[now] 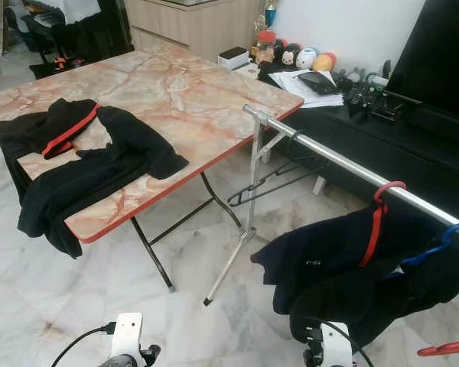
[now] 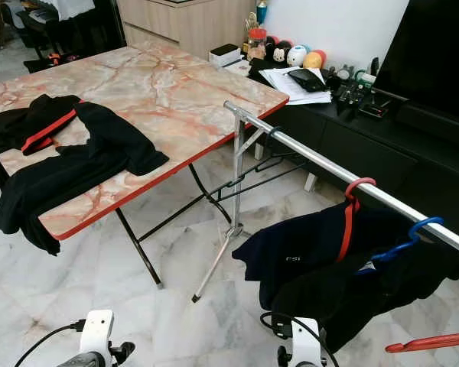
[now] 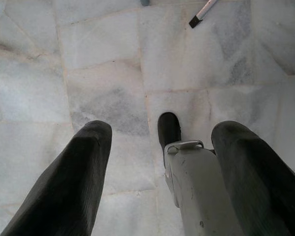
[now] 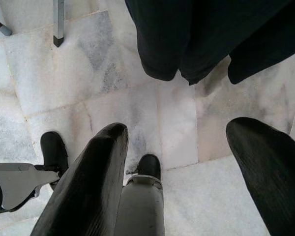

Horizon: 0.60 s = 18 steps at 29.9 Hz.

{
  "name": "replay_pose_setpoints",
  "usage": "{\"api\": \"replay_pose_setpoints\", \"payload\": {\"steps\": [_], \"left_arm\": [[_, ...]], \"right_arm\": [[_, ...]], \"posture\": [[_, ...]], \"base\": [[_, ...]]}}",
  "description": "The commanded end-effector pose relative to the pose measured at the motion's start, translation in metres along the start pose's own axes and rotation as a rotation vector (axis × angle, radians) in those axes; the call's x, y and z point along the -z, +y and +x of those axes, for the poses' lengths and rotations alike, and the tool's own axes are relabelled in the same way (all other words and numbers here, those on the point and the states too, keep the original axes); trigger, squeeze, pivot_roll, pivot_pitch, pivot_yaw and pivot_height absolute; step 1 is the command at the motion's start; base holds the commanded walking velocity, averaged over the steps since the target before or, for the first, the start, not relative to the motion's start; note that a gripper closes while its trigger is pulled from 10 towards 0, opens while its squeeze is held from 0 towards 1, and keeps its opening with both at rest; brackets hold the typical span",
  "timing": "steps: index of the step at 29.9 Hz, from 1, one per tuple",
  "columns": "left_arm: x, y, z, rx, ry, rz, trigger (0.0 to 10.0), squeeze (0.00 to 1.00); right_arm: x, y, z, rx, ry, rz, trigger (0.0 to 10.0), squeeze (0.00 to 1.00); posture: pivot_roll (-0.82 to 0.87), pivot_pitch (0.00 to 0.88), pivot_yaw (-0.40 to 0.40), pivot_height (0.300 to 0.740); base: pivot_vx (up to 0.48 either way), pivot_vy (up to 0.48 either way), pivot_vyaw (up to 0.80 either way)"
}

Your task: Hang hanger

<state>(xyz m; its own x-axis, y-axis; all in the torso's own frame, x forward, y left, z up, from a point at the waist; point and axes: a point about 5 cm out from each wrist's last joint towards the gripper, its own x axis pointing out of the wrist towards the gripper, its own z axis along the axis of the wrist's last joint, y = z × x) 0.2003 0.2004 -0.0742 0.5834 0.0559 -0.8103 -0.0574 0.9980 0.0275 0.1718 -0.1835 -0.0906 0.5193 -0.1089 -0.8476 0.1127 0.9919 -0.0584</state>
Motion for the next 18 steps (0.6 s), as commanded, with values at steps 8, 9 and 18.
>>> {"api": "replay_pose_setpoints", "payload": {"steps": [8, 9, 18], "left_arm": [[0.022, 0.0, -0.003, -0.006, 0.051, -0.04, 10.0, 0.0], [0.023, 0.0, -0.003, -0.006, 0.051, -0.039, 10.0, 0.0], [0.024, 0.0, -0.004, -0.006, 0.053, -0.043, 10.0, 0.0]], "right_arm": [[0.003, 0.002, -0.001, -0.03, -0.003, -0.001, 10.0, 0.0], [0.003, 0.002, -0.001, -0.031, -0.003, 0.0, 10.0, 0.0], [0.006, 0.002, -0.001, -0.031, 0.002, -0.002, 10.0, 0.0]], "posture": [[0.0, 0.0, -0.007, 0.74], [0.0, 0.0, -0.007, 0.74], [0.01, 0.0, -0.012, 0.74]], "base": [[0.0, 0.0, 0.0], [0.0, 0.0, 0.0], [0.0, 0.0, 0.0]]}}
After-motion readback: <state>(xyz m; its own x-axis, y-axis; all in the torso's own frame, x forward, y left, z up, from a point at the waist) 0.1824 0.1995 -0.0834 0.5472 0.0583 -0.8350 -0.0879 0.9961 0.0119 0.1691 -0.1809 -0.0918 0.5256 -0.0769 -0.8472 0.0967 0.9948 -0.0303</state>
